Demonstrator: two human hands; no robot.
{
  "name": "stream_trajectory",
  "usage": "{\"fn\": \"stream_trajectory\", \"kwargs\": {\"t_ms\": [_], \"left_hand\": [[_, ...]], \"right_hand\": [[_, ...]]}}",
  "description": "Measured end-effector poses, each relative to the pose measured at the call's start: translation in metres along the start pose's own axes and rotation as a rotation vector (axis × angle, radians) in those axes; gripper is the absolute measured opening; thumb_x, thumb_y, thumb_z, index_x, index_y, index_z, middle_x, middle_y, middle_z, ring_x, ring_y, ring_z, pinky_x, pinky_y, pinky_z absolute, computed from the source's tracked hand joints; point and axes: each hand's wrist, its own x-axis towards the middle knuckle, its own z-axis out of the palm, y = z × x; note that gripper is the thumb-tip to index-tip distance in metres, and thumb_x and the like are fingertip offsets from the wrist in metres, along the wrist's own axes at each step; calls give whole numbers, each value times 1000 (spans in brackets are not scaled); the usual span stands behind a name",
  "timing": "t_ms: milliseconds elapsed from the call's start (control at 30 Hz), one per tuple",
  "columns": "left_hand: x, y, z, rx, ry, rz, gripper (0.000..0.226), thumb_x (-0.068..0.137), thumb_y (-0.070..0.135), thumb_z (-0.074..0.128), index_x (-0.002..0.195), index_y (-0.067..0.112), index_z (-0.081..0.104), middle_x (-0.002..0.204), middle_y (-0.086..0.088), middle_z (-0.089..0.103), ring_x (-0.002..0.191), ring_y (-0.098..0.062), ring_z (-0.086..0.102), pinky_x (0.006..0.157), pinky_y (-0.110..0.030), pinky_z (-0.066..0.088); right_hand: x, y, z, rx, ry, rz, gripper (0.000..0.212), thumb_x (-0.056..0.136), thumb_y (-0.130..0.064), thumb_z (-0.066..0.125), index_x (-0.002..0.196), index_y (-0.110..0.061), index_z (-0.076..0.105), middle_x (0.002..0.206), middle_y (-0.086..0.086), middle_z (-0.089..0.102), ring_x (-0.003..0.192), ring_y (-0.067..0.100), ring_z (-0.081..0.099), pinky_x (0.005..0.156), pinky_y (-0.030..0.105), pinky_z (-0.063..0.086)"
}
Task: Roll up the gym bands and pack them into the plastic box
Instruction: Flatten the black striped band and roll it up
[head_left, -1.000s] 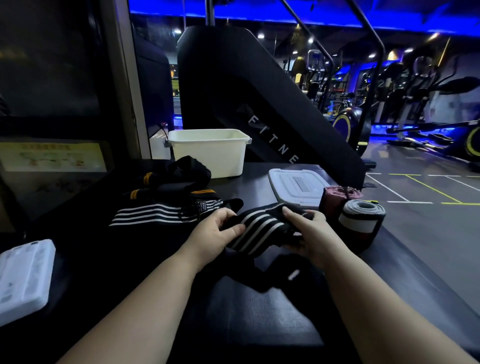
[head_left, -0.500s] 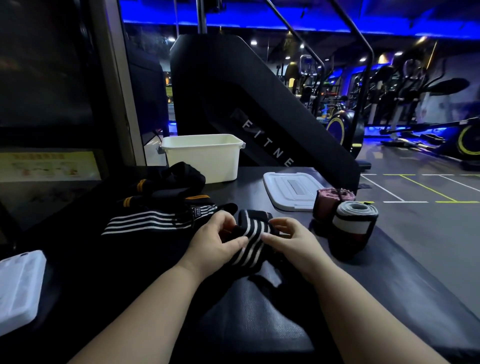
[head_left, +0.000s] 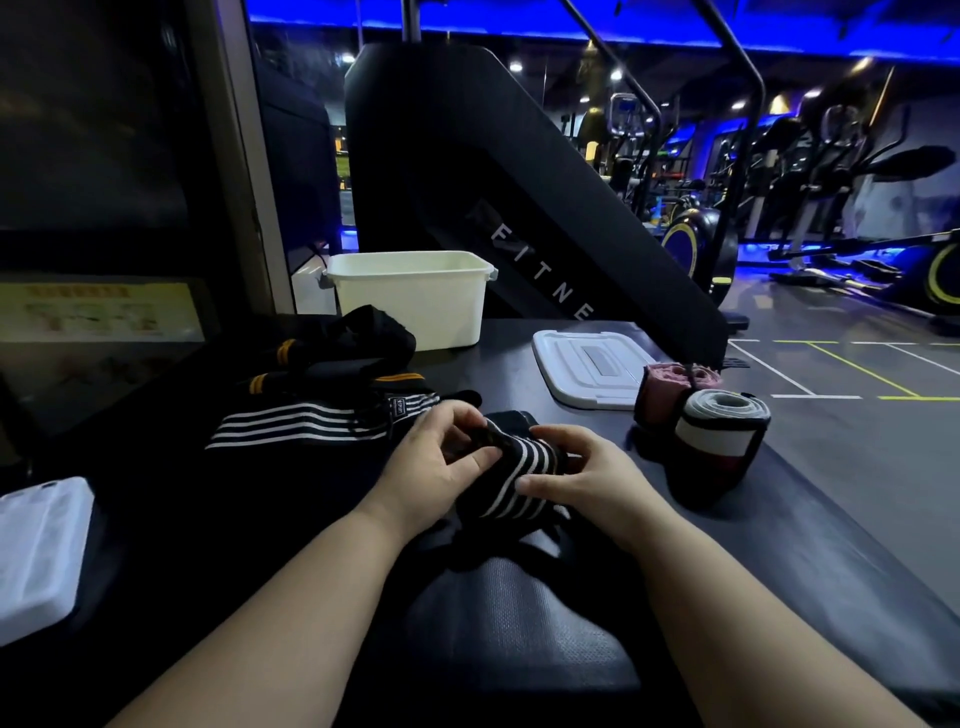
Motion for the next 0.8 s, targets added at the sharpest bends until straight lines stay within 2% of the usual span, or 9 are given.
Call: {"fn": "stream_trajectory", "kwargs": {"t_ms": [100, 167, 233, 333, 400, 467, 533, 600, 800], "left_hand": [[1, 0, -4, 84, -32, 77, 38, 89, 17, 69, 124, 28, 60, 132, 14, 52, 121, 10, 44, 107, -15, 32], [-2, 4, -4, -18, -106, 6, 30, 93, 22, 61, 123, 29, 63, 134, 11, 56, 126, 2, 47, 110, -19, 33], [-7, 13, -4, -247, -148, -119, 20, 96, 29, 54, 111, 33, 66, 114, 12, 68, 111, 2, 59, 95, -15, 45], [-10, 17, -5, -361, -174, -139, 18, 99, 24, 48, 102, 36, 61, 93, 25, 67, 90, 18, 60, 76, -3, 43], [-10, 15, -5, -420, -229, -131, 16, 96, 25, 55, 107, 36, 58, 99, 25, 68, 101, 14, 59, 84, -7, 44], [-10, 12, -6, -431, -276, -133, 36, 84, 26, 70, 116, 36, 55, 111, 18, 67, 112, 3, 59, 92, -15, 46], [-10, 12, -6, -341, -332, -111, 57, 76, 16, 76, 122, 40, 51, 111, 19, 68, 112, 2, 59, 92, -15, 46], [-10, 11, -2, -240, -323, -90, 67, 76, 5, 80, 121, 45, 49, 110, 20, 67, 109, 6, 60, 90, -11, 44], [-6, 14, 3, -243, -73, -157, 27, 85, 14, 73, 109, 25, 65, 82, 11, 69, 68, 3, 63, 65, -11, 48]], "right_hand": [[-2, -3, 1, 22, -12, -66, 36, 70, -7, 84, 100, -21, 69, 94, 2, 74, 86, 13, 68, 82, 29, 56], [-4, -5, 3, 108, -23, -74, 25, 77, -4, 78, 96, -18, 68, 88, 3, 72, 81, 12, 65, 78, 31, 54], [-4, -6, 4, 227, -16, -54, 18, 83, -4, 72, 98, -13, 66, 88, 6, 71, 83, 16, 66, 78, 34, 53], [-3, -8, 5, 381, 30, -19, 15, 88, -7, 66, 103, -9, 62, 91, 10, 73, 84, 21, 68, 78, 35, 54], [-2, -9, 6, 474, 65, 0, 20, 89, -13, 65, 108, -7, 60, 93, 13, 72, 81, 22, 69, 73, 35, 55], [-2, -12, 7, 547, 88, 18, 22, 89, -20, 64, 105, -5, 60, 82, 8, 70, 68, 16, 66, 59, 28, 53], [-2, -14, 5, 580, 87, 57, 12, 93, -18, 60, 98, -7, 60, 69, 2, 66, 56, 10, 60, 48, 22, 48], [-3, -14, 4, 595, 80, 140, 9, 97, -11, 53, 92, -14, 59, 72, -1, 63, 55, 9, 59, 47, 21, 49], [0, -10, 0, 658, 110, 236, 20, 100, -11, 45, 87, -16, 61, 60, -4, 67, 55, 12, 60, 61, 29, 49]]}}
